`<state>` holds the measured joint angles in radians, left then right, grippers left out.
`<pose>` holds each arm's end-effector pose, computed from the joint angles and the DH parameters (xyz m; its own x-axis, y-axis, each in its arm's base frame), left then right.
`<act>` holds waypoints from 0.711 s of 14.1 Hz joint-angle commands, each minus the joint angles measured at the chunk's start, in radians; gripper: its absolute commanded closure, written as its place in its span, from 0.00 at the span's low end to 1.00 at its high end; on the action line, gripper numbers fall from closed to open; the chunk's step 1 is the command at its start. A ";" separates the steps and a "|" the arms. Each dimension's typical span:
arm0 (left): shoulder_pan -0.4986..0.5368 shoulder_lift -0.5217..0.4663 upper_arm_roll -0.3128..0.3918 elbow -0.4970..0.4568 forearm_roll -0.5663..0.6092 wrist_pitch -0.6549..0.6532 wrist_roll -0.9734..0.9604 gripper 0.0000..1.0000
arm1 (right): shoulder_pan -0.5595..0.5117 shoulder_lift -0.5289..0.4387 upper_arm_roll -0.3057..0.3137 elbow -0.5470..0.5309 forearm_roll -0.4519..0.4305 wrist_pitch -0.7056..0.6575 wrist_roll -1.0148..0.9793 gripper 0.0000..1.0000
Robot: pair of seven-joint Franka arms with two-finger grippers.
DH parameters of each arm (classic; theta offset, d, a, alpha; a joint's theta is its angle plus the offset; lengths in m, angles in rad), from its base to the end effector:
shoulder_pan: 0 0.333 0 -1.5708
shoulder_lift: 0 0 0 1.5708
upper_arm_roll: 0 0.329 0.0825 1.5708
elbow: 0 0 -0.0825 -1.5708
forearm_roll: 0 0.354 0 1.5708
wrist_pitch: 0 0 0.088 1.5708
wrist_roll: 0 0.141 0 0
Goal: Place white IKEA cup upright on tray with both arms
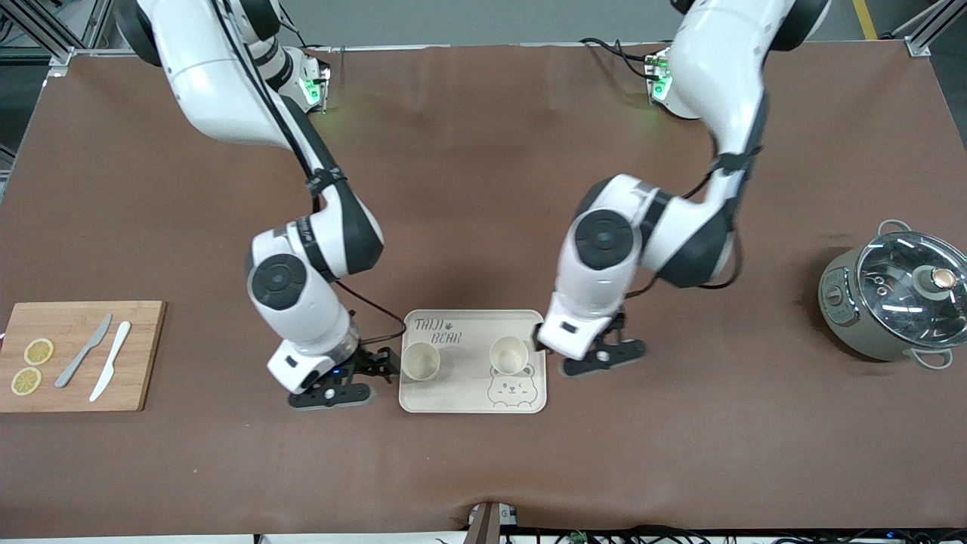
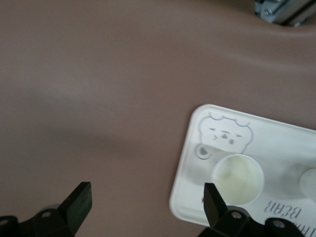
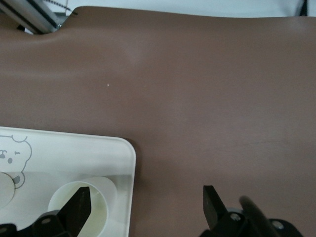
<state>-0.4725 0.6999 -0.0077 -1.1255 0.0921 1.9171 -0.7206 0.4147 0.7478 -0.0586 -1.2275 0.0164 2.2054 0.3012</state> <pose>0.6606 -0.3316 0.3902 0.9695 0.2116 0.1234 0.2137 -0.9769 -0.0036 0.7076 0.2771 0.3380 0.9723 0.0601 0.2261 0.0719 -0.9964 -0.0443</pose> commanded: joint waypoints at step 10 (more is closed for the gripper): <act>0.327 -0.034 -0.003 -0.054 -0.106 -0.032 0.598 0.00 | -0.243 -0.303 0.013 -0.134 -0.007 -0.231 -0.011 0.00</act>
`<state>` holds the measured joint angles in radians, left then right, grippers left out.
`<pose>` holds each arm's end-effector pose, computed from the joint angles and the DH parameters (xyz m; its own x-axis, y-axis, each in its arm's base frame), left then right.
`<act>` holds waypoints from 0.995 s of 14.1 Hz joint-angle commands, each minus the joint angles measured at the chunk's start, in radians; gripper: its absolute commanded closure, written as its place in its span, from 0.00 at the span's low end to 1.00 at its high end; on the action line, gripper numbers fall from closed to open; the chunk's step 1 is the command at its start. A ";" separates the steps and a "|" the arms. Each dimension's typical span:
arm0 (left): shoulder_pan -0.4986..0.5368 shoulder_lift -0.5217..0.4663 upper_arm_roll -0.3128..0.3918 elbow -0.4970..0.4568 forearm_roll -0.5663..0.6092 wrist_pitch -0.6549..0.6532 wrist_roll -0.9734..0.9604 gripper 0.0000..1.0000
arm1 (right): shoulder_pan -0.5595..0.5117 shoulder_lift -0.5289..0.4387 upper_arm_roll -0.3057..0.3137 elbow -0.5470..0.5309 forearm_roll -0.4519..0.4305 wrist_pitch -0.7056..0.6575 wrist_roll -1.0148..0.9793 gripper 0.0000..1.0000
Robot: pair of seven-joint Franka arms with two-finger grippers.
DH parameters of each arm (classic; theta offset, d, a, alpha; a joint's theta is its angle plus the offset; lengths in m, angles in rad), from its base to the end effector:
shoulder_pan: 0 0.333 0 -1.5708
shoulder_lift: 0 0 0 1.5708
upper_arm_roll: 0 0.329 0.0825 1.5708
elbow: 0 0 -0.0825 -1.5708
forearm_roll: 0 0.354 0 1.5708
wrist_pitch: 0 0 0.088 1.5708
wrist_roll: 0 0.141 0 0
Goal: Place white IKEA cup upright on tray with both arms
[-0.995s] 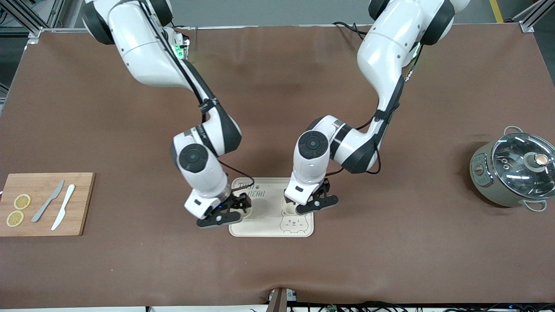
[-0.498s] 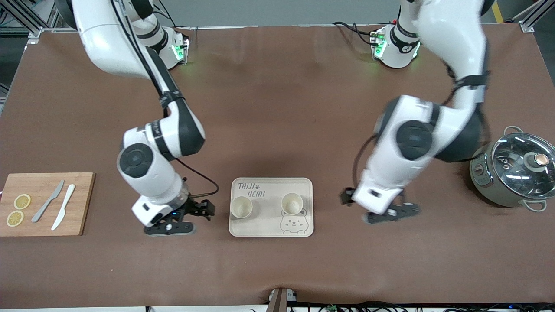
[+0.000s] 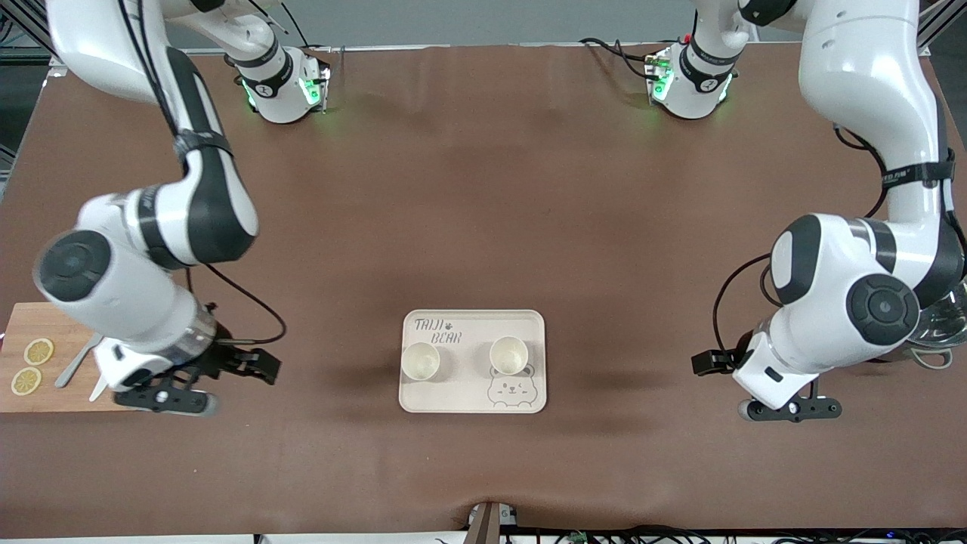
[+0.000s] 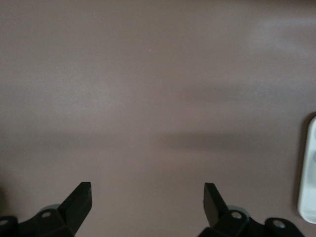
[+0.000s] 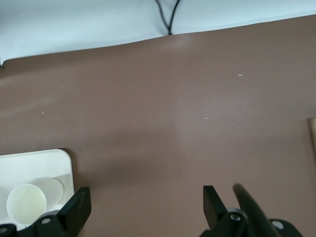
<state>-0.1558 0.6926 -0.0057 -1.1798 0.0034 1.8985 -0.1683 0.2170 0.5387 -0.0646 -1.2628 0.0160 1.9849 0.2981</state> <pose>0.7185 -0.1156 0.3685 0.9996 0.0072 0.0257 0.0070 -1.0000 0.0048 0.7050 0.1203 0.4504 0.9737 -0.1392 0.1804 -0.1347 -0.9902 -0.0371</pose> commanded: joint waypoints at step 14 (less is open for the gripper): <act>0.053 -0.701 -0.005 -0.398 -0.019 -0.273 0.246 0.00 | -0.277 -0.448 0.020 -0.334 0.004 -0.181 -0.332 0.00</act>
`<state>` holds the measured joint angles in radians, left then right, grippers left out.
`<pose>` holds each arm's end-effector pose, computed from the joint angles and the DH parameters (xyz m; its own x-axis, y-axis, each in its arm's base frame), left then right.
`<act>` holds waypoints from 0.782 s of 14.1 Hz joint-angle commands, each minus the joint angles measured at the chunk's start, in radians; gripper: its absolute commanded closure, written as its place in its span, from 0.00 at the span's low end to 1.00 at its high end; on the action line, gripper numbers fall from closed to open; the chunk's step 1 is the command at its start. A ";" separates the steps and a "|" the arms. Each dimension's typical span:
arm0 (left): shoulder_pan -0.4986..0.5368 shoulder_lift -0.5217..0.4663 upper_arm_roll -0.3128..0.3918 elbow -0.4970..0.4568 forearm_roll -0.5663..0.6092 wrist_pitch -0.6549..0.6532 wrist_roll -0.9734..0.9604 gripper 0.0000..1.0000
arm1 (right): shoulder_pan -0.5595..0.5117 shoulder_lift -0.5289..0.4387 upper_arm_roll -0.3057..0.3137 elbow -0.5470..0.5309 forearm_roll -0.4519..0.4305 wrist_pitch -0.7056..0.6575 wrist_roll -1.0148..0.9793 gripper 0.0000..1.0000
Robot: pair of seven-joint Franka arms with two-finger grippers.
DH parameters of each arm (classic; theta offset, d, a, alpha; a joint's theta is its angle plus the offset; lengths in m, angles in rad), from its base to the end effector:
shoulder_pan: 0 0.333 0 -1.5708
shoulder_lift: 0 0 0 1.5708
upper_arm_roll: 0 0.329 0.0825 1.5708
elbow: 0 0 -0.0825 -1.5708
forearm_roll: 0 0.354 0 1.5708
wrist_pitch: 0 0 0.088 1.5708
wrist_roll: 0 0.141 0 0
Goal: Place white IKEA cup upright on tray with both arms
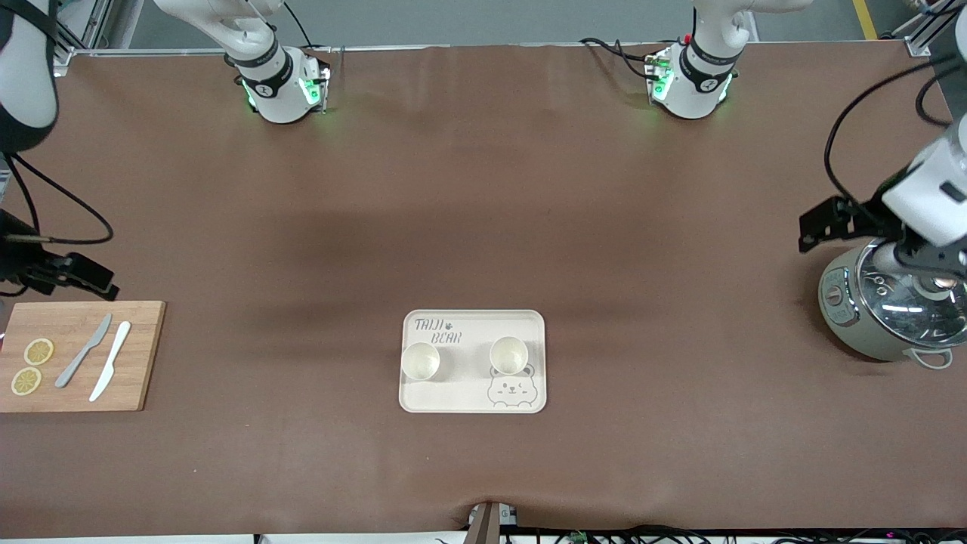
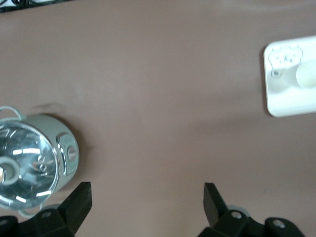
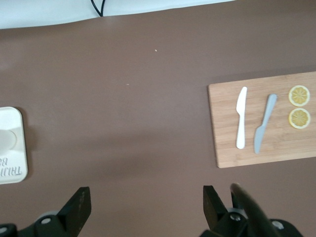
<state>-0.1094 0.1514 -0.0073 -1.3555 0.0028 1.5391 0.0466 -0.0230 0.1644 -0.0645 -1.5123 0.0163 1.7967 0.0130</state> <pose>0.5679 -0.0658 0.6126 0.9862 -0.1623 0.0321 -0.1623 -0.9867 -0.0032 0.5983 -0.0476 0.5594 0.9876 -0.1012 0.1200 -0.1011 -0.9949 -0.0072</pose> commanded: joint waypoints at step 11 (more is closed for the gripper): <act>0.016 -0.197 -0.002 -0.252 -0.010 0.016 0.071 0.00 | -0.060 -0.201 0.022 -0.204 0.031 -0.045 -0.104 0.00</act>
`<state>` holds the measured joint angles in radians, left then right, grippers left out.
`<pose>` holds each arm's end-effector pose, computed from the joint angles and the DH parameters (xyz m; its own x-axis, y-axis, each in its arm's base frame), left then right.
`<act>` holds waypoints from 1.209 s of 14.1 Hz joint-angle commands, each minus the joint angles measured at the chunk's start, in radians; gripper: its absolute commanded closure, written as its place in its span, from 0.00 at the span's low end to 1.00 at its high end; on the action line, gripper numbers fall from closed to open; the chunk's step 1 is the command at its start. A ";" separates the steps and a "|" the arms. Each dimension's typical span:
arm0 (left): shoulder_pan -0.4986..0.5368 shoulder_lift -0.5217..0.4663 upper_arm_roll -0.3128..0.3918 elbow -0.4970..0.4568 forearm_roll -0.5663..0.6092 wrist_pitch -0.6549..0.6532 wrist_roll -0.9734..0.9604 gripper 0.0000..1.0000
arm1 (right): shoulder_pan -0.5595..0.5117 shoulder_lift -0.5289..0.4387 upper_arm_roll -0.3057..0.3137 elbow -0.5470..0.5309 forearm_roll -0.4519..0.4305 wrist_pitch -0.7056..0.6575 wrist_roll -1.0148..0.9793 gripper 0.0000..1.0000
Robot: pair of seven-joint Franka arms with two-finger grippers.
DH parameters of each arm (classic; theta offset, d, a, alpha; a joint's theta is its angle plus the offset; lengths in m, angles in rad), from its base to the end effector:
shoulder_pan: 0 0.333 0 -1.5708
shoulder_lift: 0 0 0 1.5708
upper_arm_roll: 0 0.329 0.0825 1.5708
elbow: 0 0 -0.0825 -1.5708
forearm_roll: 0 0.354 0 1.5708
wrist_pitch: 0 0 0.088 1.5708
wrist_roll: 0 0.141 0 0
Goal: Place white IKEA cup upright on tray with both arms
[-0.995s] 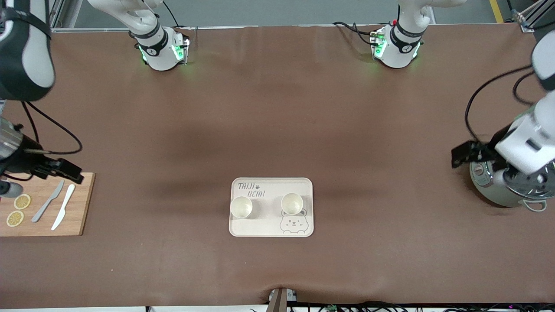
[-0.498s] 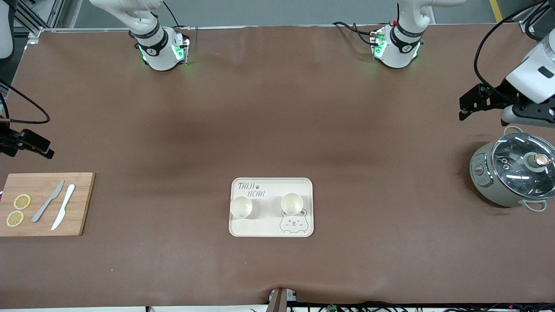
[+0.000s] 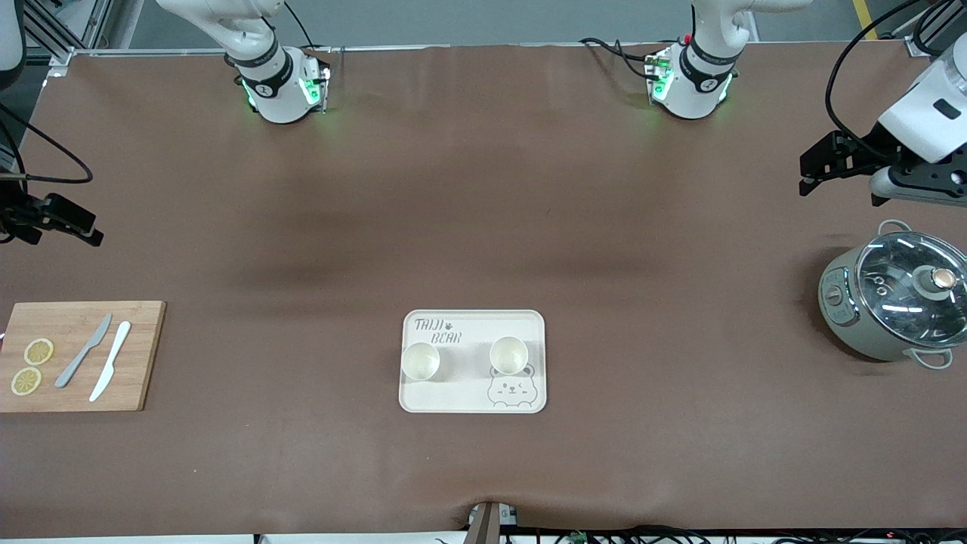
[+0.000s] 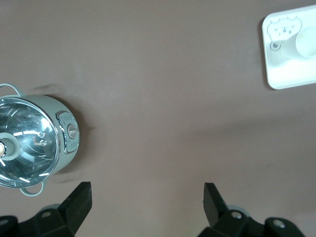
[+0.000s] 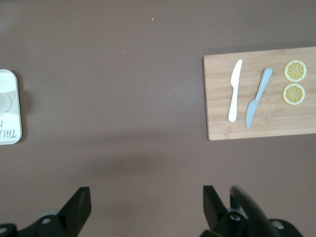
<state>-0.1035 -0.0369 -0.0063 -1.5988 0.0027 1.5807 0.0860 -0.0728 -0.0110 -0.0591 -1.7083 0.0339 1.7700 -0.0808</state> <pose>0.5111 -0.0560 0.6111 0.9807 -0.1946 0.0185 -0.1945 -0.9809 -0.0045 0.5343 -0.0669 0.5659 0.9955 -0.0575 0.0750 -0.0555 -0.9981 -0.0283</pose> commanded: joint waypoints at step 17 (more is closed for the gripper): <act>0.008 0.072 -0.001 0.089 -0.017 -0.057 0.029 0.00 | 0.028 0.103 0.018 0.320 -0.002 -0.307 -0.008 0.00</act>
<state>-0.1031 0.0271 -0.0063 -1.5333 0.0027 1.5468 0.0962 -0.0513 0.0835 -0.0379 -1.4122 0.0344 1.4785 -0.0821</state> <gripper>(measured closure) 0.000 0.000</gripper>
